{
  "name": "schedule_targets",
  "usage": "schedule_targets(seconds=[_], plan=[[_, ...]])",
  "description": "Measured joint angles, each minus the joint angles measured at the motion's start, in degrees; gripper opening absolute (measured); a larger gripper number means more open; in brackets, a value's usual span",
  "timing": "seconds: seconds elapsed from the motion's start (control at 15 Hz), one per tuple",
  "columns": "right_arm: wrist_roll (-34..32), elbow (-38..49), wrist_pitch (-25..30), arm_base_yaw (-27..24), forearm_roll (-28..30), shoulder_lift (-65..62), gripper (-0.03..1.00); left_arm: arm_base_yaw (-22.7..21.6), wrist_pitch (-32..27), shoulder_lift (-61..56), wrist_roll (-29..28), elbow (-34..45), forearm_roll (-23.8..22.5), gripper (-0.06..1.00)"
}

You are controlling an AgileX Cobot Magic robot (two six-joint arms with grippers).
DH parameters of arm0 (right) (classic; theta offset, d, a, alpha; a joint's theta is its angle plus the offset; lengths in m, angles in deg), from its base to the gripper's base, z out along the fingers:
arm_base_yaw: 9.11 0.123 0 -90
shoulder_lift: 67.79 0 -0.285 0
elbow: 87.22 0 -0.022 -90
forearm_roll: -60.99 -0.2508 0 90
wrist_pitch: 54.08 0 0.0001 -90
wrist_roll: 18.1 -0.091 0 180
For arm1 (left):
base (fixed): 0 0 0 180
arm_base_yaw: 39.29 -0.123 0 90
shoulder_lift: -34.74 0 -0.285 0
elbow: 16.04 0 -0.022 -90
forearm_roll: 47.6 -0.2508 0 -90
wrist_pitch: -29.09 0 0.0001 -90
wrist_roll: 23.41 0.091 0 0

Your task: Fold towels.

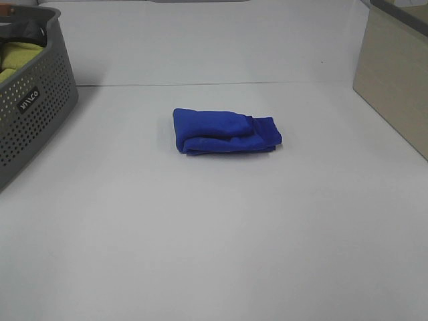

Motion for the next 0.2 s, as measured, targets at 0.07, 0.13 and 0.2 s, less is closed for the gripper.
schedule_targets(seconds=[0.07,0.13,0.2], plan=[[0.0,0.0,0.0,0.0,0.0,0.0,0.78,0.0,0.0,-0.06,0.0,0.0,0.0,0.56],[0.0,0.0,0.0,0.0,0.0,0.0,0.78,0.0,0.0,-0.11,0.0,0.0,0.0,0.56],[0.0,0.0,0.0,0.0,0.0,0.0,0.78,0.0,0.0,-0.11,0.0,0.0,0.0,0.56]])
